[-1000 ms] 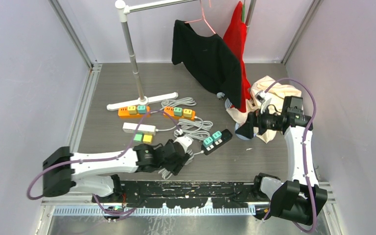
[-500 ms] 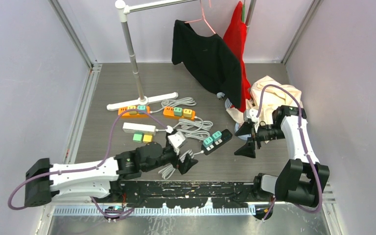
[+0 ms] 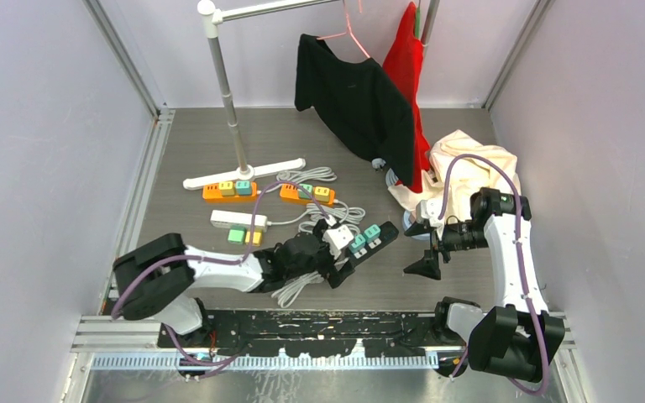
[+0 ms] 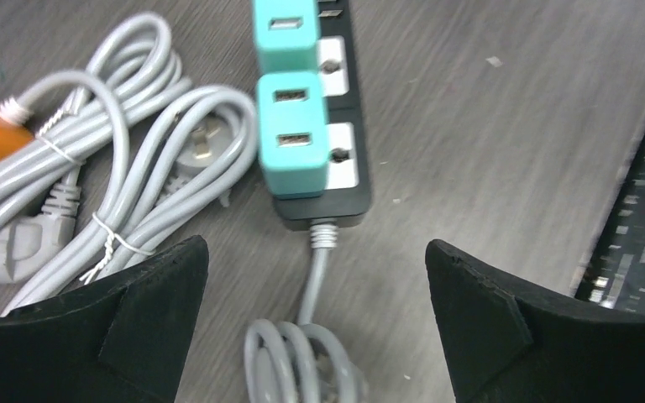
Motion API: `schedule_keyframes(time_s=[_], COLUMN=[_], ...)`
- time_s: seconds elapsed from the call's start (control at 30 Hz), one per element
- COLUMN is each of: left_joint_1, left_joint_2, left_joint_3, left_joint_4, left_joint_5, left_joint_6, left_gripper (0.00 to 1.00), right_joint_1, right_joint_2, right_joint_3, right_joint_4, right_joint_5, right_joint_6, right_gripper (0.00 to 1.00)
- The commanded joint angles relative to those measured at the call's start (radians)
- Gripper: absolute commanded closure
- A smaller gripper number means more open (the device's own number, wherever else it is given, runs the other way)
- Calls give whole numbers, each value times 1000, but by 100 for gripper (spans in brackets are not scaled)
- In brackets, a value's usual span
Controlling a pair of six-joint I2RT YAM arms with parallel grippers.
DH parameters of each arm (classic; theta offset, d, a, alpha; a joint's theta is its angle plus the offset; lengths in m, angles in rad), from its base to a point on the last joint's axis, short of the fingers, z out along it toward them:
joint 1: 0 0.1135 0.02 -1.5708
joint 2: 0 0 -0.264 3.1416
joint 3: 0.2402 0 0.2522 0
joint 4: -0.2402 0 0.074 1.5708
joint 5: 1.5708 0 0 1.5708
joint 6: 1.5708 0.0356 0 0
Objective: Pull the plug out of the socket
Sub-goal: Move the socket to the center of the board.
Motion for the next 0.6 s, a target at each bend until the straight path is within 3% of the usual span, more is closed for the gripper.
schedule_keyframes(time_s=[0.0, 0.37, 0.57], left_joint_1=[36, 33, -21], left_joint_2=[90, 236, 306], left_joint_3=[63, 139, 204], left_joint_4=[142, 113, 109], left_joint_5=[52, 17, -153], left_joint_6=[-5, -159, -113], left_gripper=[0, 11, 17], right_joint_1=[5, 9, 11], right_joint_2=[-13, -22, -24], right_joint_3=[3, -2, -4], right_joint_4=[-26, -29, -27], right_joint_5=[-2, -1, -2], right_joint_6=[-10, -19, -21], right_gripper=[0, 0, 0])
